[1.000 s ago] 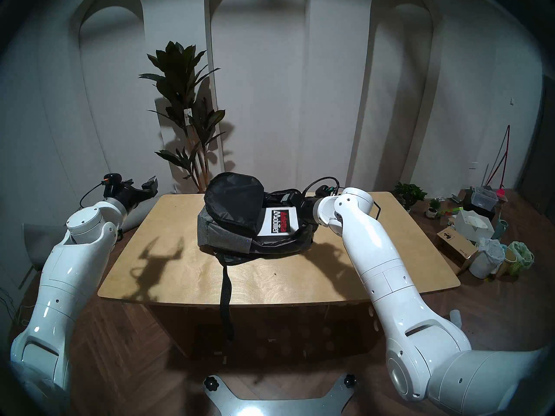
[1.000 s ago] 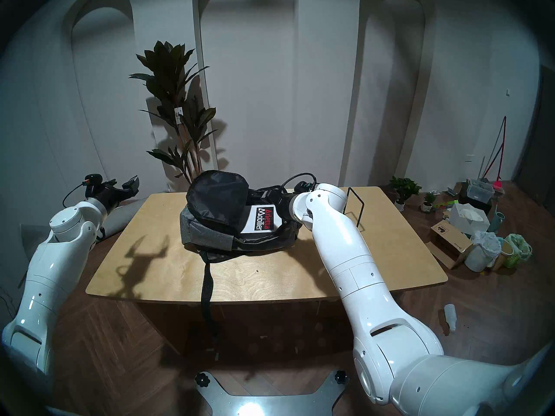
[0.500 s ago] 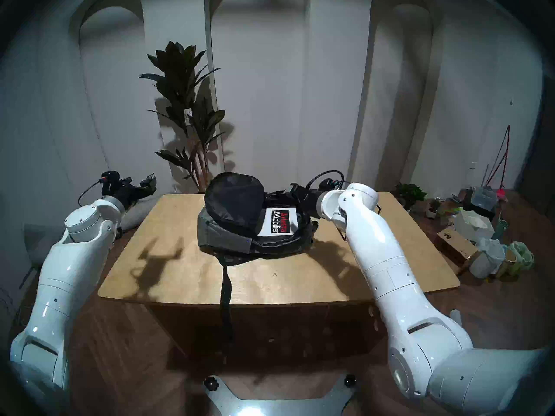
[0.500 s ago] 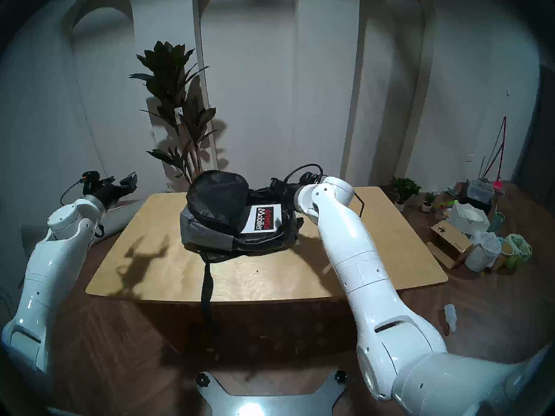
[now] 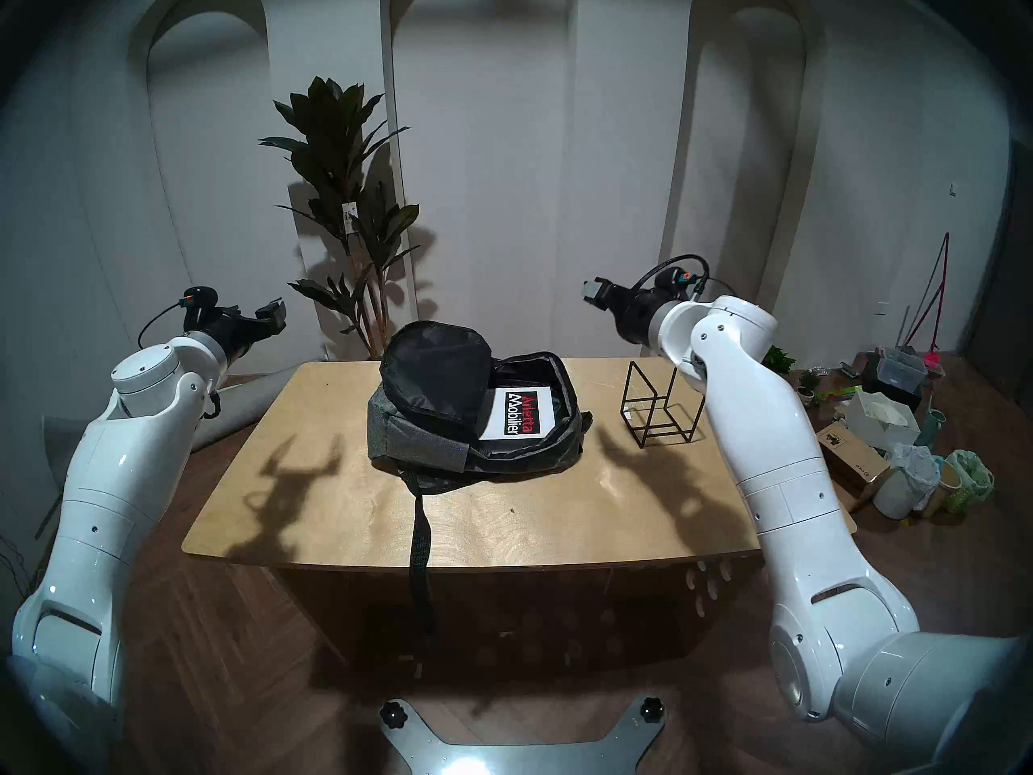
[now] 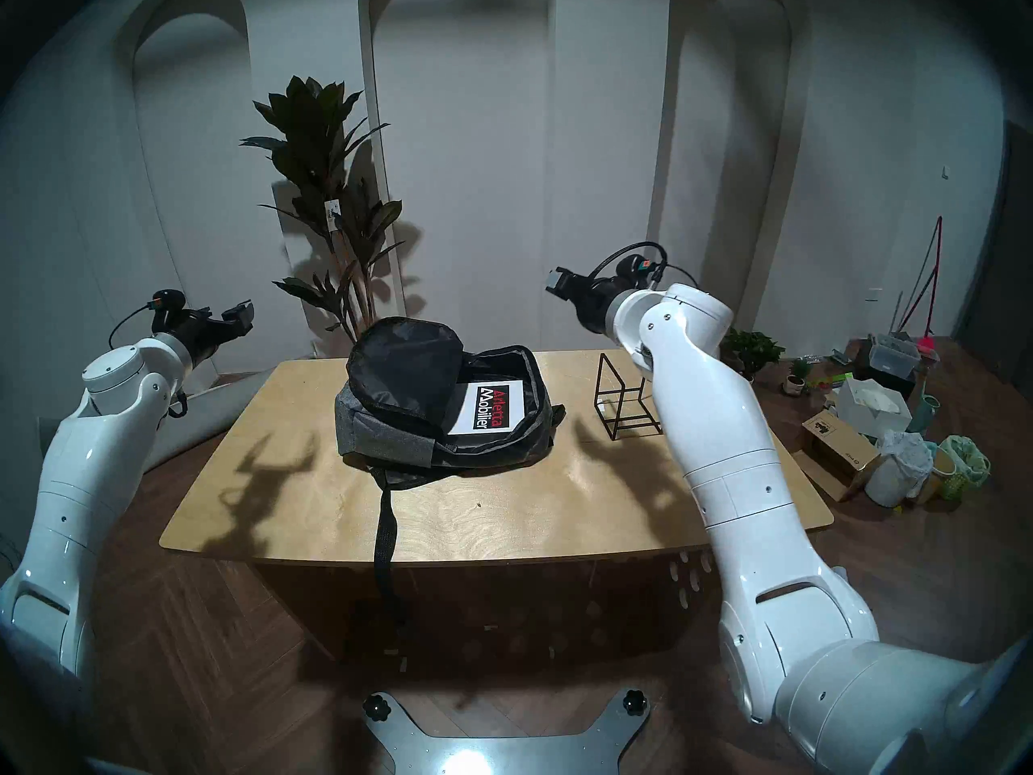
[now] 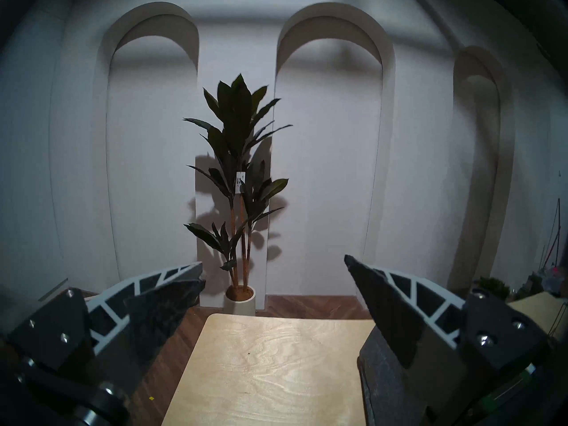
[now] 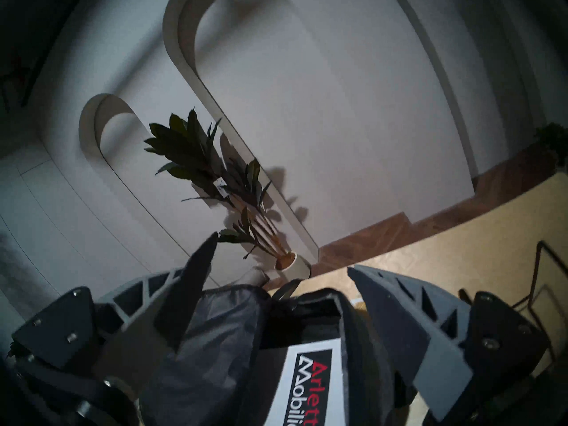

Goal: Put the book into the bag and close the bag

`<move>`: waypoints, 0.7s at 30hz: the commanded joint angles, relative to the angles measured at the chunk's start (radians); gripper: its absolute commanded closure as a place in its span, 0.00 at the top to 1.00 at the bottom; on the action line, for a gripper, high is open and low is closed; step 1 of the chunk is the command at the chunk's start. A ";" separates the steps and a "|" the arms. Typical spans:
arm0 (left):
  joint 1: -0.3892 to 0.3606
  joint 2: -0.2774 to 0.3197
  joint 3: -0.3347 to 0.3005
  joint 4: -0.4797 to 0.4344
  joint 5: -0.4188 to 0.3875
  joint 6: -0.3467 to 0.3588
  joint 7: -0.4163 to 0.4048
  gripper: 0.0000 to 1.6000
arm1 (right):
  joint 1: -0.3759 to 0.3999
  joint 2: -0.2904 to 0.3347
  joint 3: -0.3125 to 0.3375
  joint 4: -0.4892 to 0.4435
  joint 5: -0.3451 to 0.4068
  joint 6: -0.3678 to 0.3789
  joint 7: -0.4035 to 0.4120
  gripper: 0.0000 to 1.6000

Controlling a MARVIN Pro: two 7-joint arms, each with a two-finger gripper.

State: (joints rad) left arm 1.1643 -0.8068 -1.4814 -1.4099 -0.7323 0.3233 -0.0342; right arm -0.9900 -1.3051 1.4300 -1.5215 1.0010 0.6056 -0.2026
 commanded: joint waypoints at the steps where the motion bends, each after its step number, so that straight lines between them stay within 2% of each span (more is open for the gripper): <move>1: -0.095 -0.054 -0.040 -0.013 -0.105 0.084 -0.015 1.00 | 0.010 0.090 0.053 -0.024 -0.040 -0.079 0.081 1.00; 4: -0.111 -0.075 -0.065 -0.012 -0.141 0.097 -0.014 1.00 | 0.016 0.097 0.063 -0.012 -0.048 -0.087 0.083 1.00; 12: -0.163 -0.172 -0.150 0.039 -0.335 0.207 0.026 1.00 | 0.034 0.137 0.100 0.051 -0.086 -0.139 0.123 1.00; 16: -0.183 -0.199 -0.157 0.057 -0.379 0.247 0.061 1.00 | 0.048 0.149 0.106 0.082 -0.099 -0.164 0.148 1.00; 21: -0.214 -0.241 -0.140 0.080 -0.431 0.324 0.143 1.00 | 0.073 0.168 0.111 0.140 -0.124 -0.214 0.196 1.00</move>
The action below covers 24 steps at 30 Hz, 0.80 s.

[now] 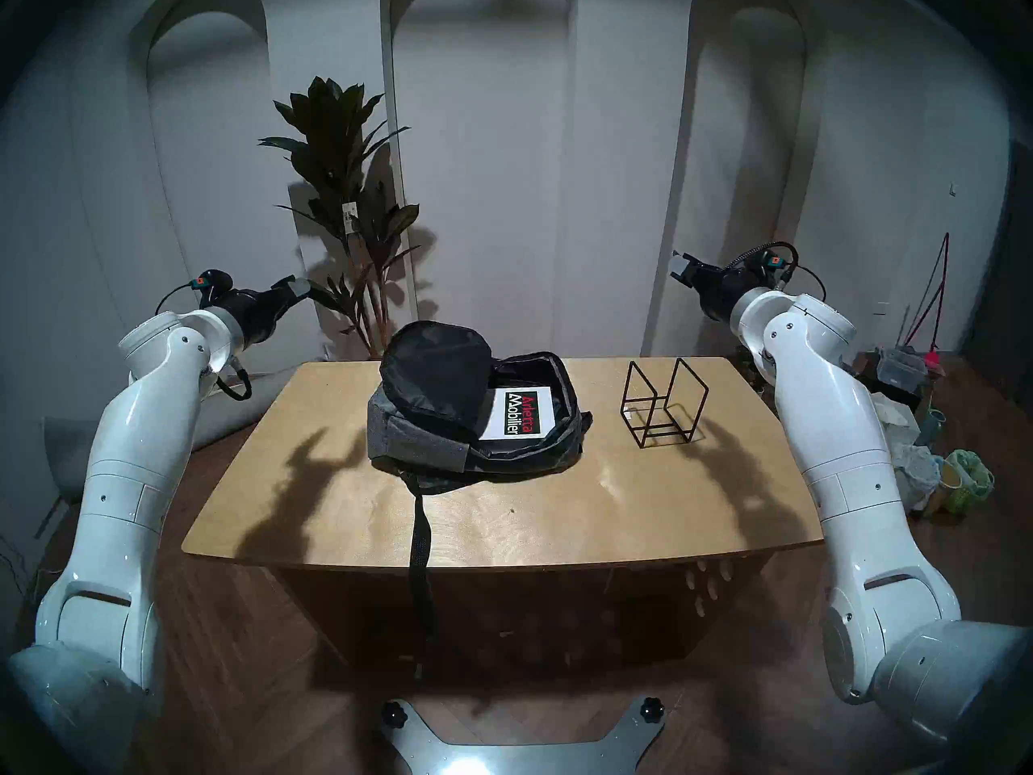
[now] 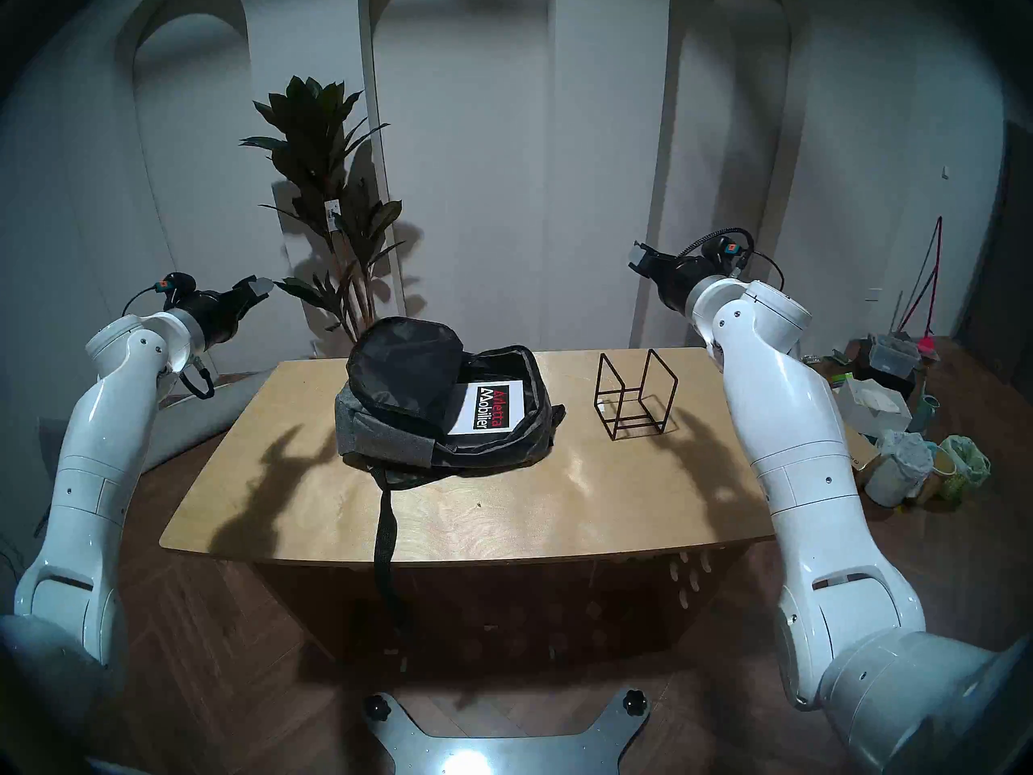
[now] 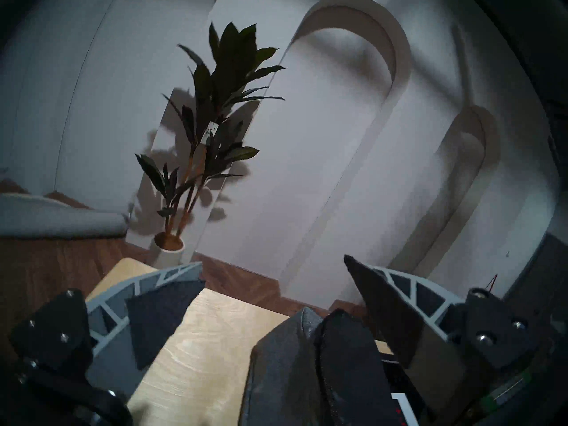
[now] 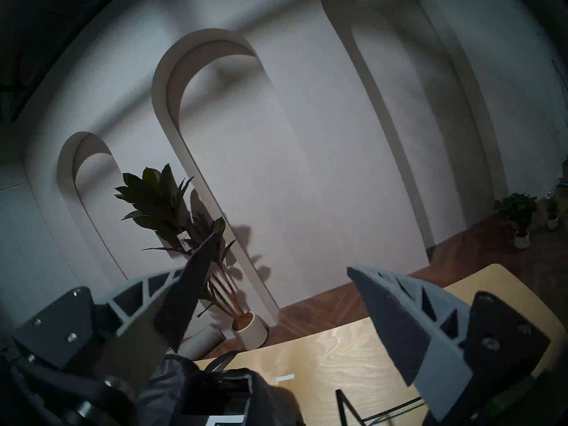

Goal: Put the book into the bag and close the bag

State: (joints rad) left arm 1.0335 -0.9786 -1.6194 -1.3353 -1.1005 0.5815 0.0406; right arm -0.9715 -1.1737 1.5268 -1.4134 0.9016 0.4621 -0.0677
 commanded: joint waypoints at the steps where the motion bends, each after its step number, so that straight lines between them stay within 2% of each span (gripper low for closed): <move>1: -0.088 -0.076 0.001 0.007 -0.070 0.077 0.078 1.00 | 0.057 0.040 0.015 0.041 -0.027 -0.076 0.068 1.00; 5: -0.121 -0.104 0.012 0.000 -0.107 0.131 0.114 1.00 | 0.070 0.055 0.017 0.083 -0.045 -0.114 0.107 1.00; 6: -0.134 -0.117 0.015 -0.003 -0.132 0.165 0.123 1.00 | 0.075 0.062 0.018 0.109 -0.054 -0.136 0.131 1.00; 7: -0.134 -0.117 0.015 -0.003 -0.132 0.165 0.123 1.00 | 0.075 0.062 0.018 0.109 -0.054 -0.136 0.131 1.00; 9: -0.146 -0.123 0.025 0.002 -0.159 0.218 0.134 1.00 | 0.088 0.069 0.017 0.151 -0.066 -0.172 0.169 1.00; 19: -0.196 -0.120 0.014 0.049 -0.226 0.351 0.202 1.00 | 0.135 0.078 -0.005 0.281 -0.109 -0.298 0.304 1.00; 24: -0.214 -0.115 0.002 0.094 -0.250 0.378 0.212 1.00 | 0.168 0.072 -0.022 0.354 -0.123 -0.362 0.379 1.00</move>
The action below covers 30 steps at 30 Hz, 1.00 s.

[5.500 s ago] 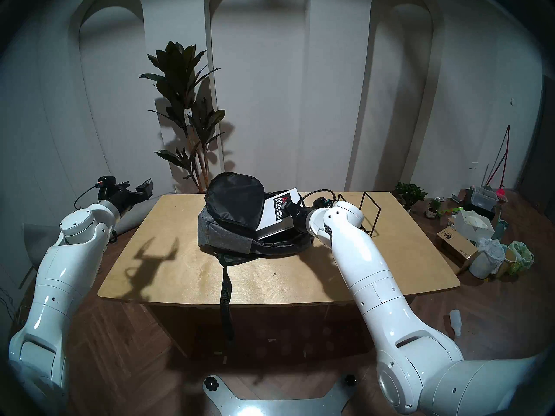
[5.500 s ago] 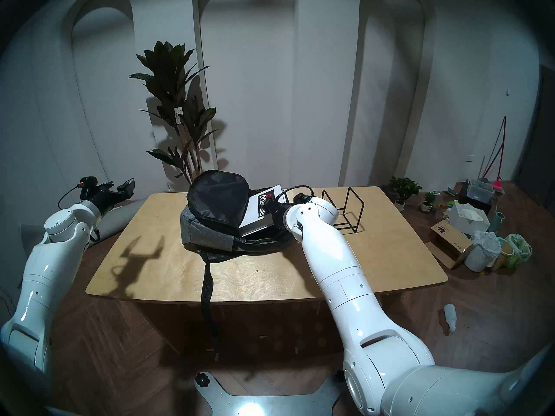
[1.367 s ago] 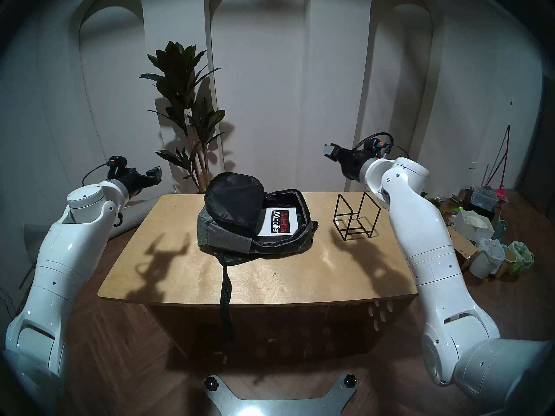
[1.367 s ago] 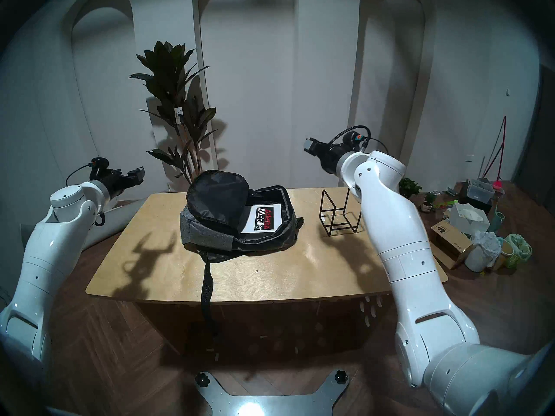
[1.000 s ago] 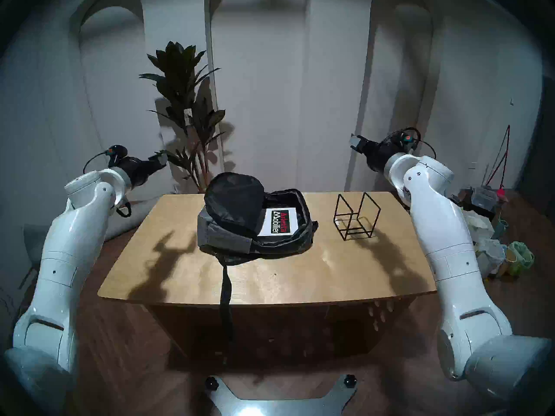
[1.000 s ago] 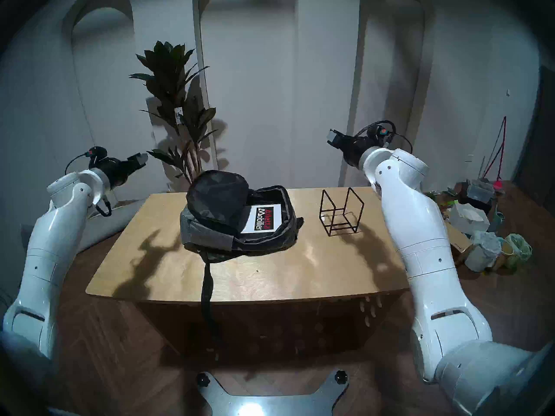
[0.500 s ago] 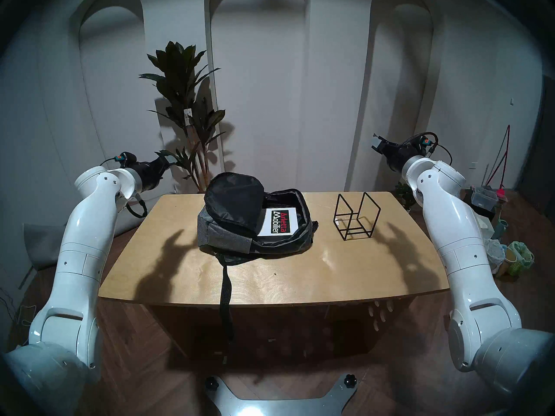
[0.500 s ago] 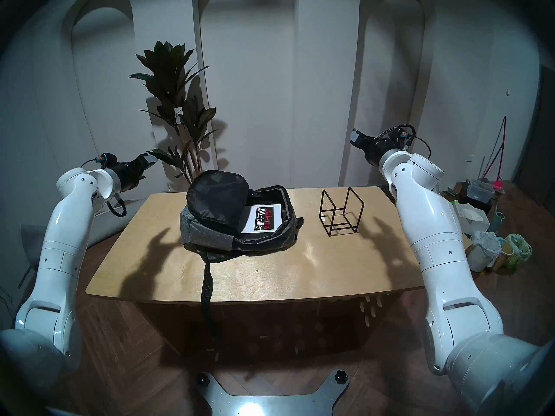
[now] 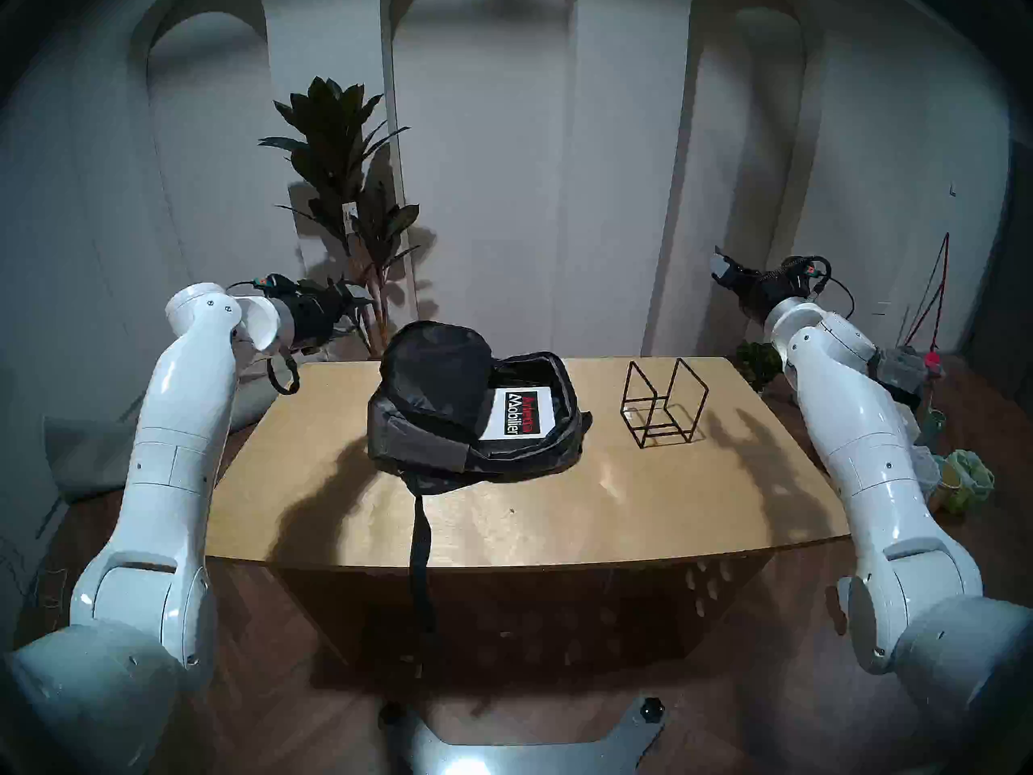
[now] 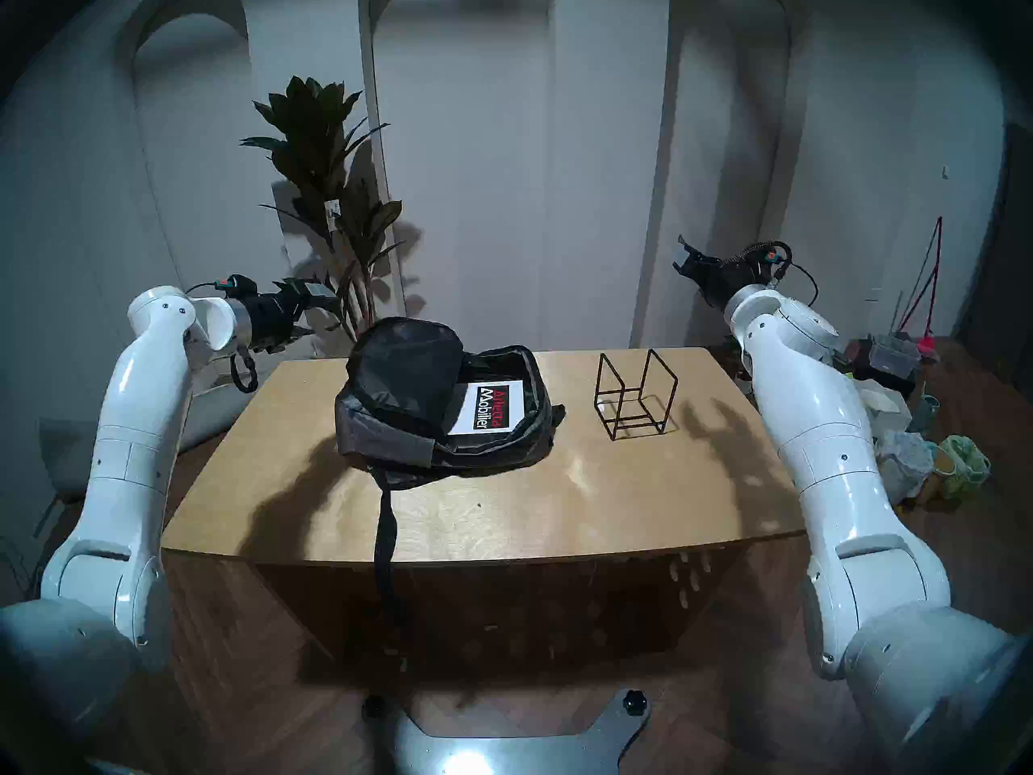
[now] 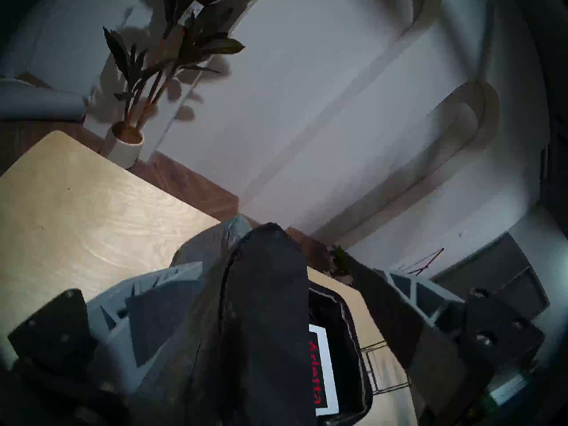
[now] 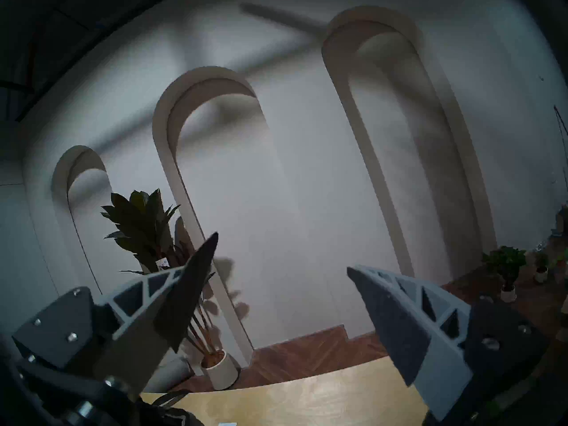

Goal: Put the book into the bag and close the bag

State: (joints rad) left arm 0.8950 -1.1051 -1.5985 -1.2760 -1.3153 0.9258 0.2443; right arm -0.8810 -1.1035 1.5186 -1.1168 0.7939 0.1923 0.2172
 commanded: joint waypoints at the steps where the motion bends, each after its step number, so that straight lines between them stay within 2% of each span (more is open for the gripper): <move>1: -0.081 0.012 -0.020 0.047 -0.042 0.034 0.003 1.00 | 0.085 -0.001 -0.017 0.071 -0.017 -0.104 0.107 1.00; 14: -0.126 0.023 0.006 0.163 -0.098 0.034 -0.079 1.00 | 0.139 -0.026 -0.045 0.176 -0.035 -0.196 0.203 1.00; 30: -0.200 0.074 0.183 0.309 -0.098 0.034 -0.216 1.00 | 0.156 -0.048 -0.044 0.226 -0.046 -0.257 0.243 1.00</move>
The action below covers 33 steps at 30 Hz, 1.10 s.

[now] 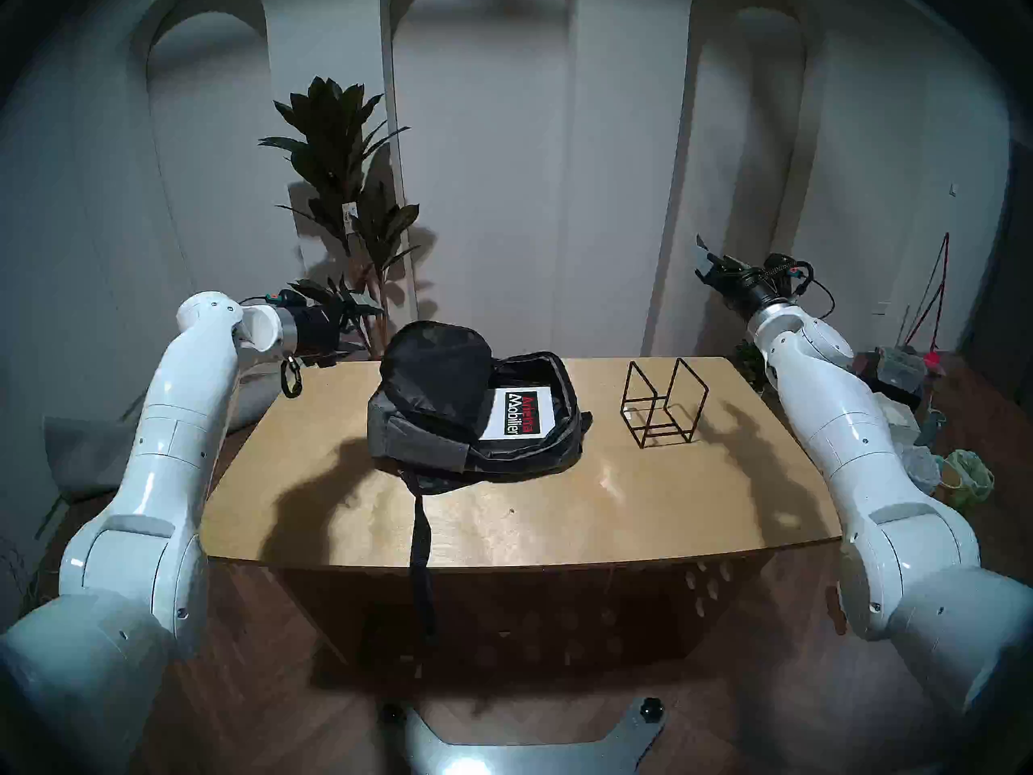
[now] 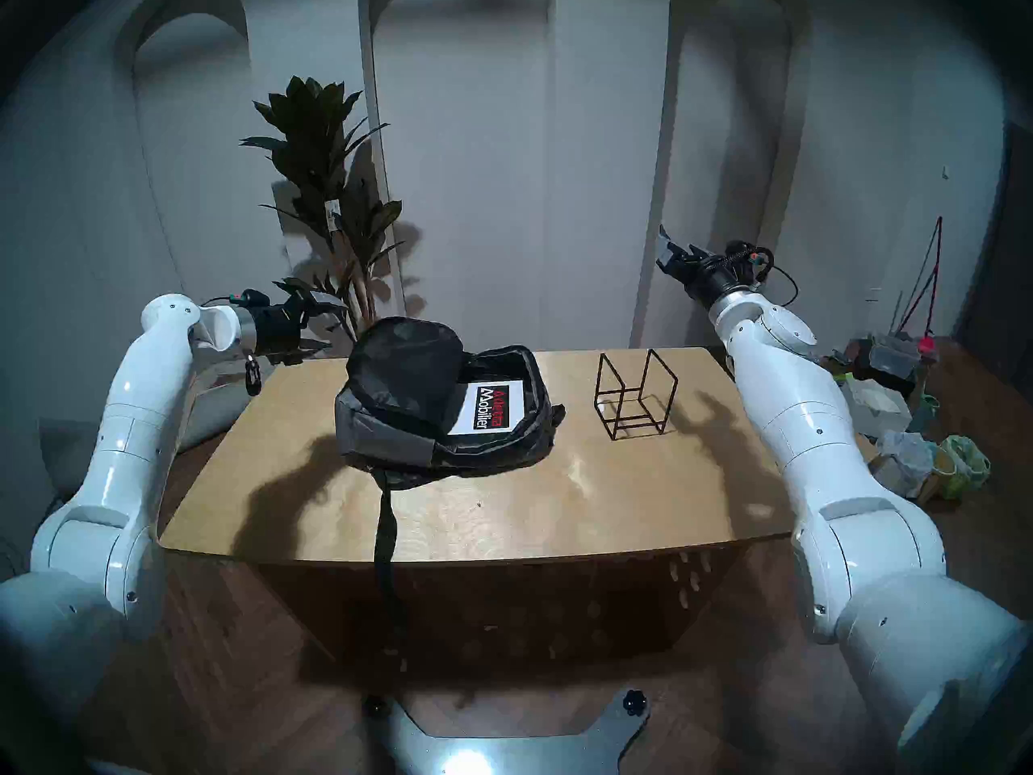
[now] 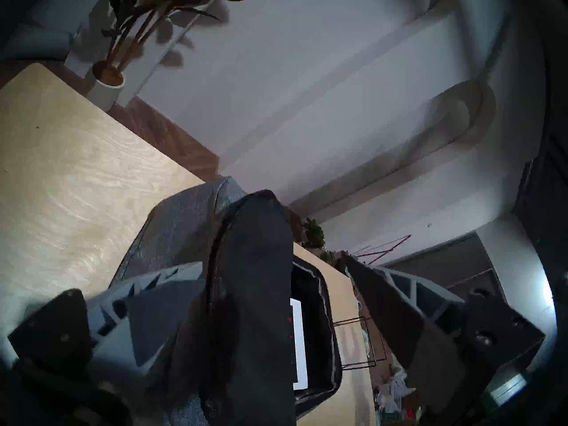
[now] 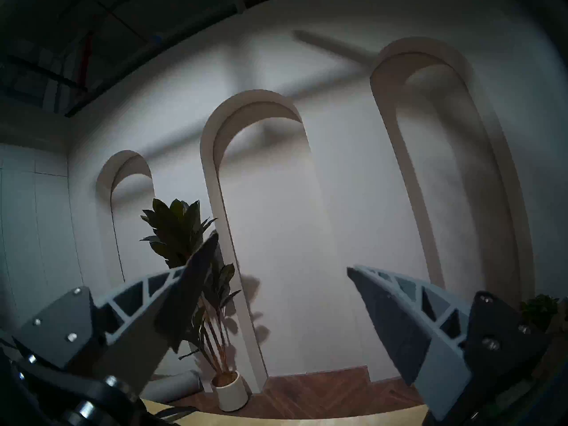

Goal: Put the book into the bag and close the bag

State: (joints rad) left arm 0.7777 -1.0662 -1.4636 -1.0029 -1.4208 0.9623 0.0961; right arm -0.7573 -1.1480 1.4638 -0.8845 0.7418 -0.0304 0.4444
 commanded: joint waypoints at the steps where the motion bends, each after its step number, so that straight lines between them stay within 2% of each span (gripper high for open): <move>1: -0.088 0.038 0.056 0.046 0.009 -0.002 -0.075 1.00 | 0.031 -0.003 0.012 -0.007 0.006 -0.035 0.016 1.00; 8: -0.123 0.050 0.112 0.100 0.014 -0.002 -0.137 1.00 | 0.025 -0.002 0.017 -0.009 0.003 -0.041 0.017 1.00; 17: -0.171 0.033 0.189 0.172 0.052 -0.002 -0.204 1.00 | 0.029 -0.003 0.023 -0.001 0.002 -0.045 0.012 1.00; 33: -0.244 0.007 0.268 0.283 0.104 -0.002 -0.302 1.00 | 0.042 -0.001 0.030 0.031 -0.001 -0.047 0.004 1.00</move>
State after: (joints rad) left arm 0.6105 -1.0514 -1.2112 -0.7311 -1.3283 0.9623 -0.1512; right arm -0.7496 -1.1521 1.4878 -0.8560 0.7435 -0.0662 0.4541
